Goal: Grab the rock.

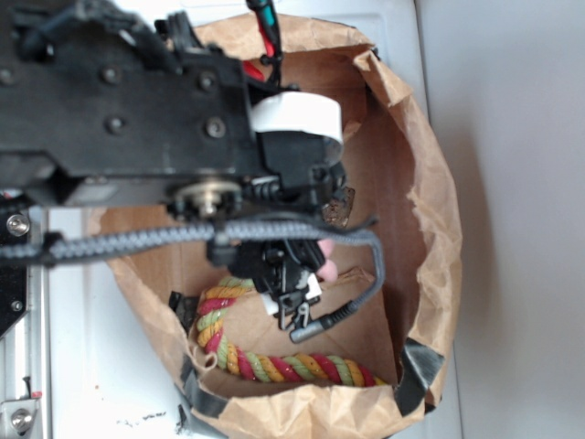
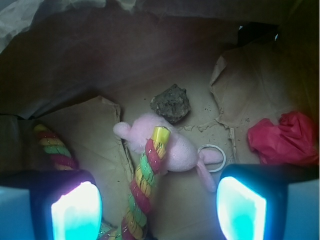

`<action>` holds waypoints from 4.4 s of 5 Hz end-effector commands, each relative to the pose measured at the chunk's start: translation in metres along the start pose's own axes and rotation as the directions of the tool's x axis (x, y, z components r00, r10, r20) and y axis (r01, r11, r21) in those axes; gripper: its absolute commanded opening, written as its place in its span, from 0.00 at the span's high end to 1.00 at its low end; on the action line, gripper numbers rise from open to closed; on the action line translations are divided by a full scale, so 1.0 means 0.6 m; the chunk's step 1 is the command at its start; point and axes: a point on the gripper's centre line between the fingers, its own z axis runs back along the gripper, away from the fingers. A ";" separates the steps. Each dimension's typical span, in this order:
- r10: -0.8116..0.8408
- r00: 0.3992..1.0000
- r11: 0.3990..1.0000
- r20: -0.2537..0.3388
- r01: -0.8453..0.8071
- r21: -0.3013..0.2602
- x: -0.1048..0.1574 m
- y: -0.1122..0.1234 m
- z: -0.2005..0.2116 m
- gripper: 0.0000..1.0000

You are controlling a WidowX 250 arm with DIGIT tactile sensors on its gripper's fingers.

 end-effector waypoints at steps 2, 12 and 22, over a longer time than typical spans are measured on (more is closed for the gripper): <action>0.043 0.998 0.999 0.049 -0.044 0.012 0.046 -0.009 -0.005 0.00; 0.049 0.969 0.990 0.243 -0.080 0.118 0.056 -0.024 -0.157 0.00; 0.072 0.997 0.986 -0.024 -0.075 -0.146 0.079 -0.012 0.067 1.00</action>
